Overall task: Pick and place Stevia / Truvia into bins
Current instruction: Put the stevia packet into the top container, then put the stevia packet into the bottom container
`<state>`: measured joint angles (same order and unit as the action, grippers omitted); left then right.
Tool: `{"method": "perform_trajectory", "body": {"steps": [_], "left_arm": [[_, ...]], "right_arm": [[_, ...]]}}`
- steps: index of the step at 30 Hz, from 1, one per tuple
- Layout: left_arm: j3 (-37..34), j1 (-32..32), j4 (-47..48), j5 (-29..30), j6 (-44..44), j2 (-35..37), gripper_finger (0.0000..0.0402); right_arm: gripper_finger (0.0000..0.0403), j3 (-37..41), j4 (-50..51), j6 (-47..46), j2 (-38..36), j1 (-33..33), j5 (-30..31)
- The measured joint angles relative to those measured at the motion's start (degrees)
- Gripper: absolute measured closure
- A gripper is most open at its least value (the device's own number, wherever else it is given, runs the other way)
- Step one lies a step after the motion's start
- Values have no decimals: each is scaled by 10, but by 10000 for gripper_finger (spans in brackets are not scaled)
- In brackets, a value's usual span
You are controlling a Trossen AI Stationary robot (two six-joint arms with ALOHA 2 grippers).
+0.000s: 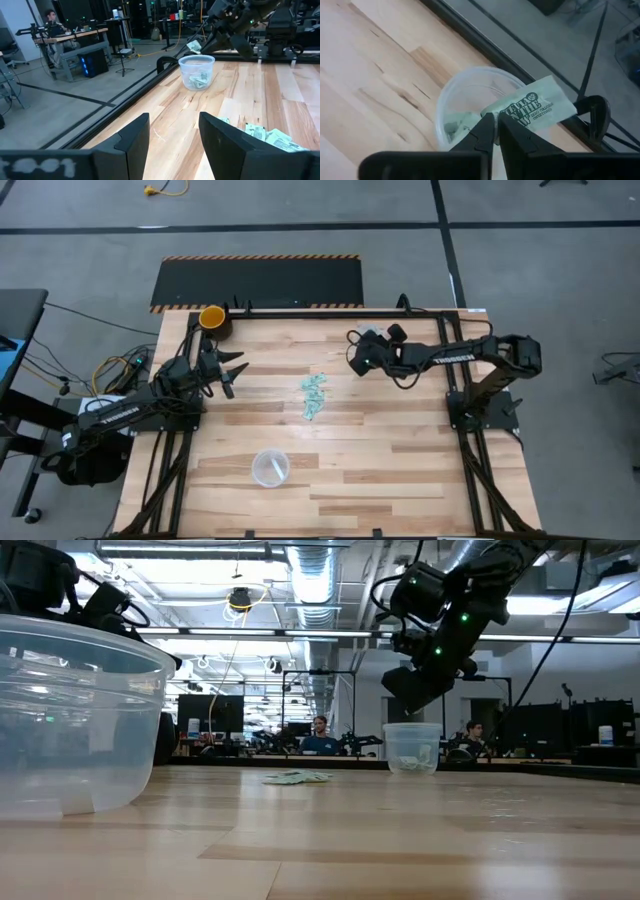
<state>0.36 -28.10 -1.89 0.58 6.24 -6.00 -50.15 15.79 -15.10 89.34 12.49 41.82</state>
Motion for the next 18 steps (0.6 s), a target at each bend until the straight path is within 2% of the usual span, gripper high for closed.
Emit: {"method": "perform_trajectory", "body": {"steps": [13, 18], "left_arm": [[0, 0, 0, 0, 0, 0, 239], [0, 0, 0, 0, 0, 0, 239]], "right_arm": [[273, 0, -26, 29, 0, -8, 1], [249, 0, -18, 17, -7, -26, 3]]}}
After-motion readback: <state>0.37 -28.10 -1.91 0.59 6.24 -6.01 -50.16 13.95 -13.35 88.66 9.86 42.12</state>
